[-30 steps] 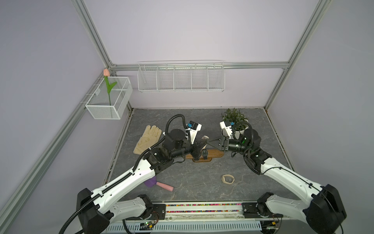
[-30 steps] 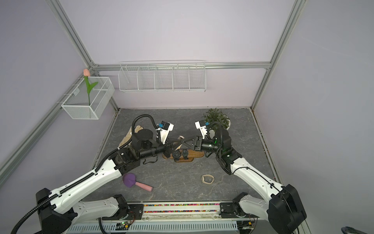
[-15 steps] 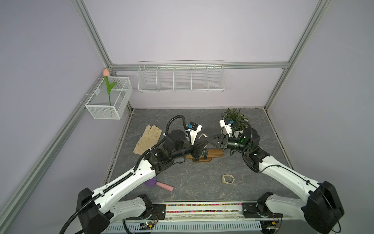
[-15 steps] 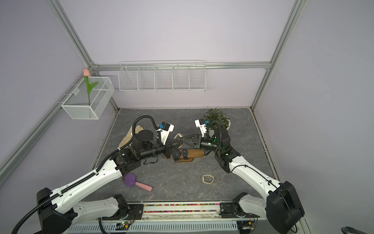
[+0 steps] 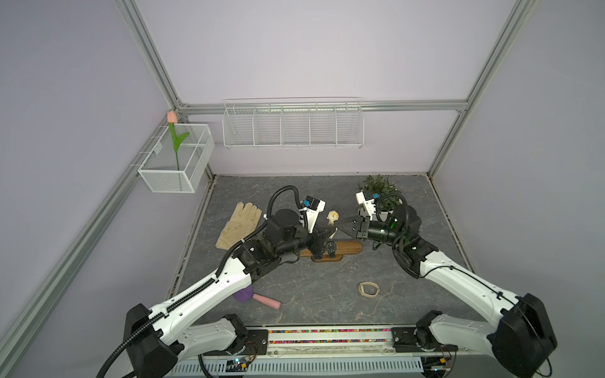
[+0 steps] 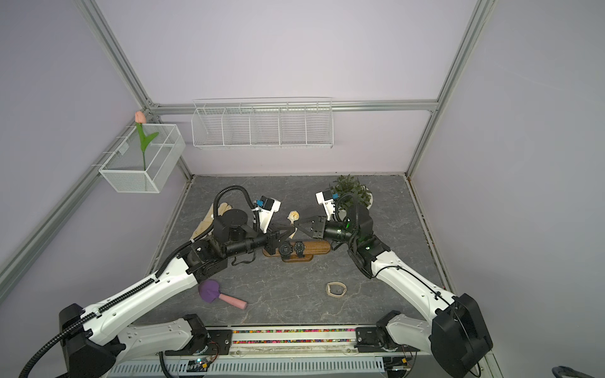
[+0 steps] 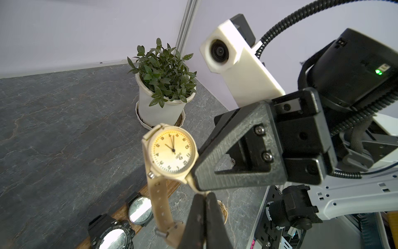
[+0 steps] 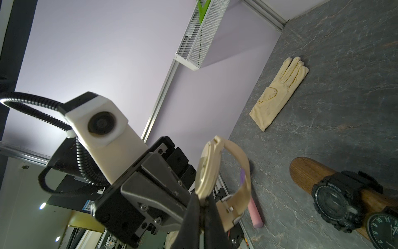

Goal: Place watch on stand
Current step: Adjust the watch.

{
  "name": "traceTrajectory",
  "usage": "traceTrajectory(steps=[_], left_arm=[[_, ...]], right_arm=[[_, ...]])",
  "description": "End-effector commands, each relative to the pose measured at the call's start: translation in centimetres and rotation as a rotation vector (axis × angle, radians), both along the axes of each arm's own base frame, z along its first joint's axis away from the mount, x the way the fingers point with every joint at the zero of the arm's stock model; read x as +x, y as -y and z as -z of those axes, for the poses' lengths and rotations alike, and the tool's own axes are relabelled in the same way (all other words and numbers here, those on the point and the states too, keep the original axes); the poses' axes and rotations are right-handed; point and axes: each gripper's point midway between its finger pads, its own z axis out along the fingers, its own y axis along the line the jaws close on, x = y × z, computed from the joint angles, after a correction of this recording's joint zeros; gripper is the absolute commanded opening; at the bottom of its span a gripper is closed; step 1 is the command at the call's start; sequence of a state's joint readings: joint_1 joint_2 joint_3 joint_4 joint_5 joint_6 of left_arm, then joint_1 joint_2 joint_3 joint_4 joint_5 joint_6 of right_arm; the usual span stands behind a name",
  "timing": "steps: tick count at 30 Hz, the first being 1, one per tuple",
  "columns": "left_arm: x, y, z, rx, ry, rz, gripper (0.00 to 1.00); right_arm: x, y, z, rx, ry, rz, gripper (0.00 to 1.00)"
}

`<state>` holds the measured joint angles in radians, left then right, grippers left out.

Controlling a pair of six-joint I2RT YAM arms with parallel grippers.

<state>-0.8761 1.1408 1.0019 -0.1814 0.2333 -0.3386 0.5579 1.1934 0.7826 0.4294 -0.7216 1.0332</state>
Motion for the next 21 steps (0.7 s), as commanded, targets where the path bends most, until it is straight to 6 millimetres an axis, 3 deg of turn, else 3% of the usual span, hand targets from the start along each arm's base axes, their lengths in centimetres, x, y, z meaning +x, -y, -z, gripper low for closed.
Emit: traceTrajectory(steps=[1,4,5,9,14,17,21], left_arm=[[-0.6,0.5,-0.7,-0.031,-0.005,0.033,0.0],[-0.8,-0.1,-1.3,-0.032,0.002,0.025,0.0],[-0.9,-0.4,-1.6,-0.03,0.011,0.014,0.05],[-0.8,-3.2,-3.4,-0.027,0.092,-0.079,0.35],[0.0,-6.8,-5.3,-0.017,0.203,-0.228,0.66],[0.4,-7.0,-5.9,0.004,0.231,-0.242,0.78],[1.0,-5.5,-5.7,0.042,0.229,-0.201,0.88]], right_arm=[[-1.0,0.0,-2.1,0.018,0.093,-0.037,0.07],[-1.2,0.1,-2.3,0.017,0.113,-0.062,0.07],[-1.3,0.2,-2.4,0.018,0.117,-0.076,0.07],[-2.3,0.3,-3.3,0.026,0.143,-0.169,0.07],[-3.8,0.3,-3.8,-0.005,0.16,-0.276,0.07],[-4.6,0.3,-3.9,0.002,0.151,-0.335,0.07],[-5.3,0.3,-3.2,-0.002,0.122,-0.378,0.07]])
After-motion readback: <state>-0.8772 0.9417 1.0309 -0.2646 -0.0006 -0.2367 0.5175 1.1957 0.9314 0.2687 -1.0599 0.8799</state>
